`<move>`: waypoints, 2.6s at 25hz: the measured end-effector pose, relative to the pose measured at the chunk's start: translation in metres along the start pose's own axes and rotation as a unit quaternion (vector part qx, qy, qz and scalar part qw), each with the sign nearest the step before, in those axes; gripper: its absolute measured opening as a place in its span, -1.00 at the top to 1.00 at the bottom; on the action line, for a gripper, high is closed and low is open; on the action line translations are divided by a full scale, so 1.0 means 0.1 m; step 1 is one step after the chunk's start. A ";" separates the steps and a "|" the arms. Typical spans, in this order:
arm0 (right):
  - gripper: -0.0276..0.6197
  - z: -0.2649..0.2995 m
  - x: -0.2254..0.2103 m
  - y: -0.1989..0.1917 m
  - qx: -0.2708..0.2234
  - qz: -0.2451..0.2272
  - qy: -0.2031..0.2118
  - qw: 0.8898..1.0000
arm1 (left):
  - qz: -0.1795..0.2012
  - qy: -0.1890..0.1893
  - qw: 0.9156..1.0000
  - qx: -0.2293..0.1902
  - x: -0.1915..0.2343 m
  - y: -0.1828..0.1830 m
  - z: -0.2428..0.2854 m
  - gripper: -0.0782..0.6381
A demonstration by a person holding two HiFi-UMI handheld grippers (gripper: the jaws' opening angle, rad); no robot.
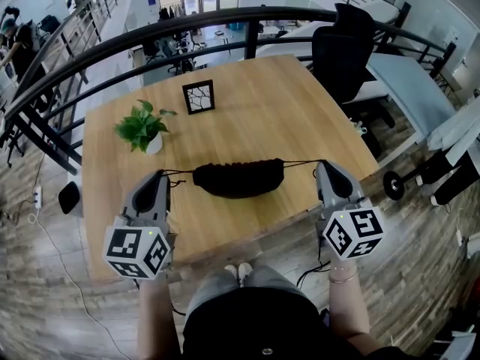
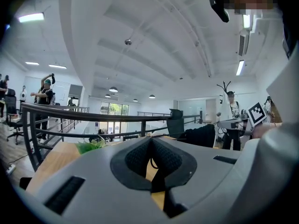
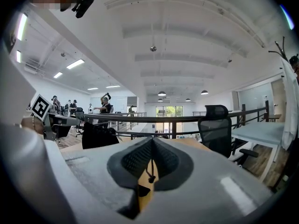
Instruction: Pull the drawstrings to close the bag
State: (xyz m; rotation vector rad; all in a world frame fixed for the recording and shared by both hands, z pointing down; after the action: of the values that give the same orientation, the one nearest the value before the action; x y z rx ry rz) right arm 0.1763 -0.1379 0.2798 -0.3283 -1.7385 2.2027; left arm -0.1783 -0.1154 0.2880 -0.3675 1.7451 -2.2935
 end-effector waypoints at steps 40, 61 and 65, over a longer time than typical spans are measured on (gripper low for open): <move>0.91 -0.12 -0.23 -0.07 -0.015 0.043 -0.037 0.998 | -0.030 0.042 0.999 -0.015 0.23 -0.06 -0.14 0.73; 0.91 -0.19 -0.33 -0.08 -0.019 0.045 -0.064 0.997 | -0.050 0.074 0.996 -0.018 0.36 -0.13 -0.19 0.73; 0.91 -0.18 -0.35 -0.06 -0.020 0.044 -0.065 0.997 | -0.048 0.078 0.996 -0.017 0.38 -0.13 -0.19 0.73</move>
State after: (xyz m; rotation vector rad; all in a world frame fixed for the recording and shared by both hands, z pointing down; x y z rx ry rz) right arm 0.2158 -0.1339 0.2805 -0.2816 -1.8726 2.3007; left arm -0.2212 -0.1080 0.2977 -0.2906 1.8813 -2.4208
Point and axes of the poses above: the fingertips, and each gripper's own axes: z forward along the fingers, x to its left, y out of its top, the point moved 5 cm from there along -z, backward along the fingers, and after that the axes turned 7 degrees about x, right-handed, at the moved point
